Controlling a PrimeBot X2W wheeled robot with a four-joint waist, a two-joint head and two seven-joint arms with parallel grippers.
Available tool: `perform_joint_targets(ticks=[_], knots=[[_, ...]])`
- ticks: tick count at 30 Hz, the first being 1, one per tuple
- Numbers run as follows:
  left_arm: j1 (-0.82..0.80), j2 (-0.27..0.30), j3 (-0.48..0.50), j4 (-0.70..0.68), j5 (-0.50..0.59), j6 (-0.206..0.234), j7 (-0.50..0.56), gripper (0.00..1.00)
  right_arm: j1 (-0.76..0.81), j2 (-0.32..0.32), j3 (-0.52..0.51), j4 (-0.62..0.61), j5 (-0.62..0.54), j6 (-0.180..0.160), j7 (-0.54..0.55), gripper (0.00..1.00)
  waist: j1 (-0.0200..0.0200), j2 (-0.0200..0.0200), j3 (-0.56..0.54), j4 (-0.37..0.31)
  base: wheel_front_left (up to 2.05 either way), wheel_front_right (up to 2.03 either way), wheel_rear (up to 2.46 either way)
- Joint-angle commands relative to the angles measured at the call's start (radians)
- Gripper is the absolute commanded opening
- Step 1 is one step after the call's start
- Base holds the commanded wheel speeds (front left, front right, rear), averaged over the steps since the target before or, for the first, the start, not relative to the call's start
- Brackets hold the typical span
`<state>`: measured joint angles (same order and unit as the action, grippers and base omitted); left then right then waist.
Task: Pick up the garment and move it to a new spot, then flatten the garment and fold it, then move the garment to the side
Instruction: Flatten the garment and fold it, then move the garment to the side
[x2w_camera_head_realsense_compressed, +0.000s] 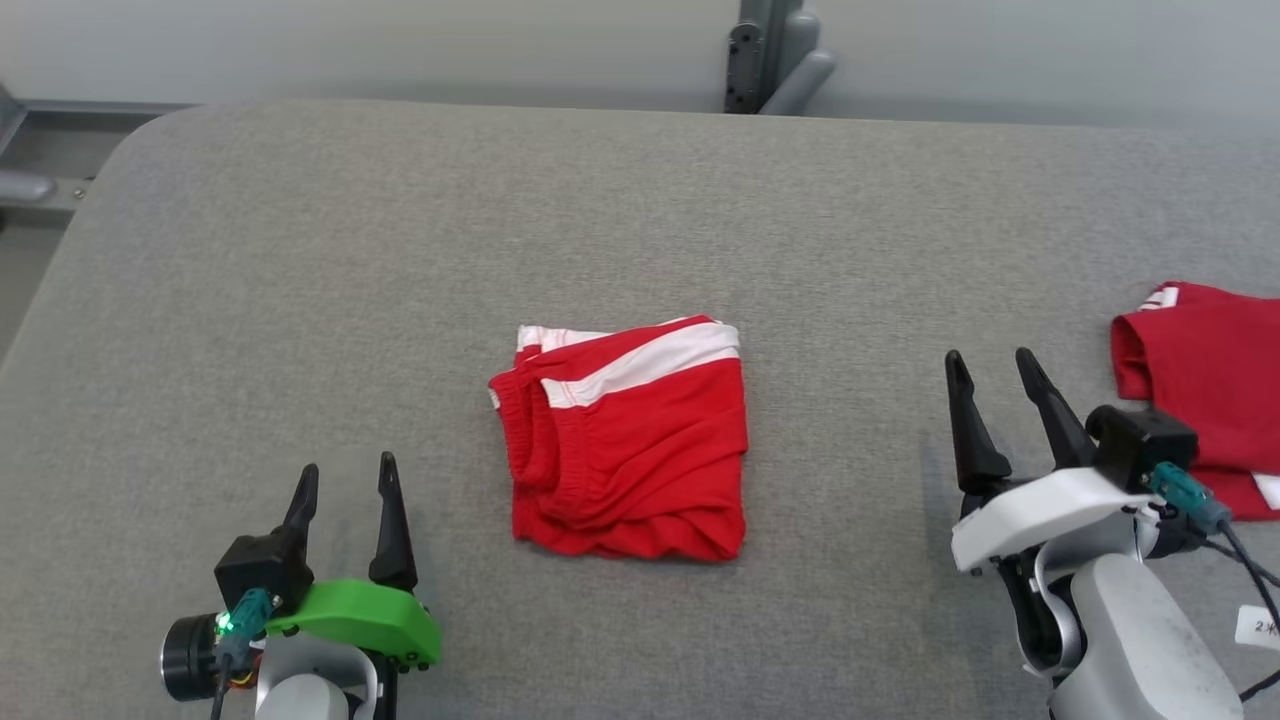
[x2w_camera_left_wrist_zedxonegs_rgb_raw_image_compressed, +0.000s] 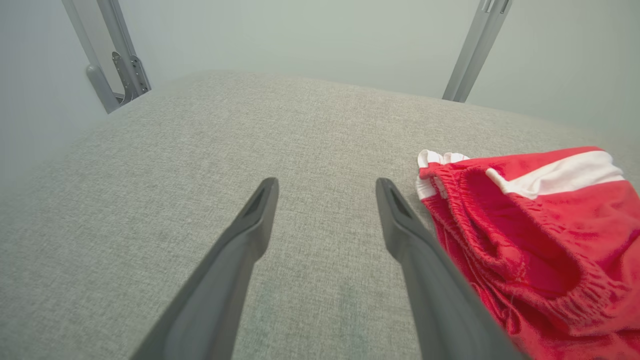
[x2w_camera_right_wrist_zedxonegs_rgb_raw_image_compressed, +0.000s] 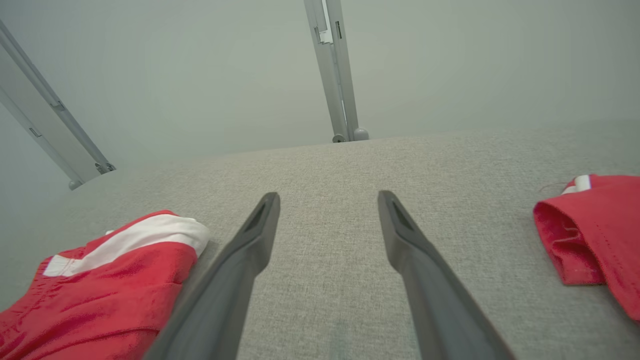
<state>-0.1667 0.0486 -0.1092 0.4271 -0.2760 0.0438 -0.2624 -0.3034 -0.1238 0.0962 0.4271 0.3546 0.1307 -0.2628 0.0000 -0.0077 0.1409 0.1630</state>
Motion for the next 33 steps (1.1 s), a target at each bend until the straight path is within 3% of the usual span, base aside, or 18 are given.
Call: perform_joint_targets(ticks=[1,8,19,27,33], knots=[[0.018,0.004,0.01,-0.003,0.014,-0.004,-0.003,1.0,0.033,0.013,-0.018,-0.023,-0.04,0.0,-0.002,1.0,0.0,0.0077,-0.029,-0.086,0.0,0.0,0.0],[0.065,0.004,0.061,-0.017,0.049,-0.015,-0.003,1.0,0.129,0.057,-0.056,-0.094,-0.132,0.0,-0.002,1.0,0.0,0.0077,-0.075,-0.152,0.0,0.0,0.0],[0.147,0.004,0.095,-0.052,0.09,-0.026,-0.003,1.0,0.219,0.071,-0.048,-0.148,-0.141,0.0,-0.002,1.0,0.0,0.0077,-0.117,-0.189,0.0,0.0,0.0],[0.138,0.004,0.082,-0.062,0.085,-0.033,-0.003,1.0,0.215,0.072,-0.025,-0.154,-0.125,0.0,-0.002,1.0,0.0,0.0077,-0.1,-0.172,0.0,0.0,0.0],[0.091,0.004,0.028,-0.066,0.073,-0.04,-0.003,1.0,0.15,0.071,0.086,-0.118,-0.059,0.0,-0.002,1.0,0.0,0.0077,-0.033,-0.1,0.0,0.0,0.0]])
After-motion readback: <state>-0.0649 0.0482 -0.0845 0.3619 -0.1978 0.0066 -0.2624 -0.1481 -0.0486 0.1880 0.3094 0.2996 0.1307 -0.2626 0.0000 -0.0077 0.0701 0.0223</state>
